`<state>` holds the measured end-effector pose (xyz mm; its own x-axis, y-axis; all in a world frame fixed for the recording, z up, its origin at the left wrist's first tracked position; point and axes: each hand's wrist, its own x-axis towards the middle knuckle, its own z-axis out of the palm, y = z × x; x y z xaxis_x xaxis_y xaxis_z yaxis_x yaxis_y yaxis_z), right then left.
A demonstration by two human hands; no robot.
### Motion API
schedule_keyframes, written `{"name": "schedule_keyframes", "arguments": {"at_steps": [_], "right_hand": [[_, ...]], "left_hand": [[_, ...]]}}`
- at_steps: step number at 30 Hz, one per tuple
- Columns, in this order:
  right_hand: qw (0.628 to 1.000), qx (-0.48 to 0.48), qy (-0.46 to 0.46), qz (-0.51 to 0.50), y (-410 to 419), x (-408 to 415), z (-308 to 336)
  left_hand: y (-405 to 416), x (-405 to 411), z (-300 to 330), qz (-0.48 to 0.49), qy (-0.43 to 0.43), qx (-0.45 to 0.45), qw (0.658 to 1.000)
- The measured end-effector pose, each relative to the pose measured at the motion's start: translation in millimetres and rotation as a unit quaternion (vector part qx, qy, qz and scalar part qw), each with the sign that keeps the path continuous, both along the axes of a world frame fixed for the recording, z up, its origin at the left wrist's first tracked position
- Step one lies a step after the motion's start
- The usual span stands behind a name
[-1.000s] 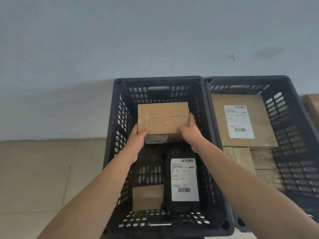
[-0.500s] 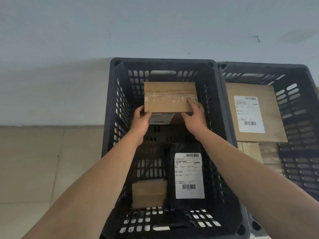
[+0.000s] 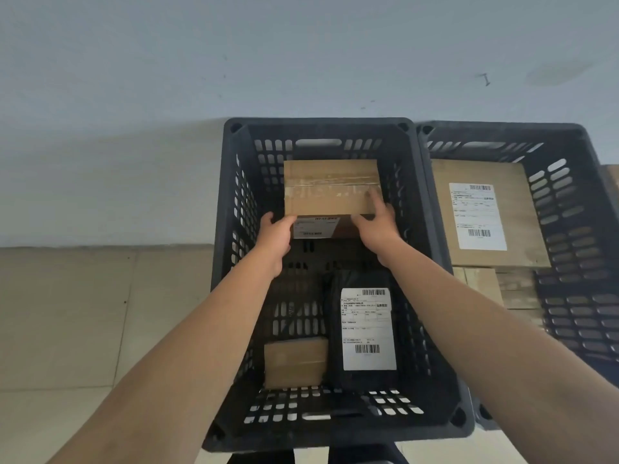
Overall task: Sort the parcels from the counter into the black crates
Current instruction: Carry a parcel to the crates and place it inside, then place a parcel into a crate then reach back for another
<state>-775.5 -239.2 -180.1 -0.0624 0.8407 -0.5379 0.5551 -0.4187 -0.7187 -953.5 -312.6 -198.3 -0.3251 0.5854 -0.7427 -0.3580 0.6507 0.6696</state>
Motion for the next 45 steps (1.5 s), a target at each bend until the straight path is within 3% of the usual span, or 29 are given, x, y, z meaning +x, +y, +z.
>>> {"name": "schedule_keyframes", "arguments": {"at_steps": [8, 17, 24, 30, 38, 45], "right_hand": [[0.995, 0.02, 0.064, -0.079, -99, 12, 63], [0.978, 0.022, 0.075, -0.194, -231, 57, 125], [0.933, 0.1, 0.13, -0.32, -262, 143, 170], [0.87, 0.139, 0.2, -0.43, -303, 260, 174], [0.772, 0.184, 0.249, -0.555, -376, 427, 161], [0.733, 0.178, 0.261, -0.602, -402, 530, 153]], "left_hand": [[-95, 16, 78, -0.042, -0.029, 0.048, 0.998], [-166, 75, 133, -0.191, -0.033, 0.098, 0.976], [-172, 169, 168, -0.32, -0.058, 0.129, 0.937], [-184, 281, 180, -0.408, -0.025, 0.147, 0.901], [-203, 458, 171, -0.456, -0.027, 0.127, 0.88], [-208, 565, 168, -0.506, -0.038, 0.147, 0.849]]}}
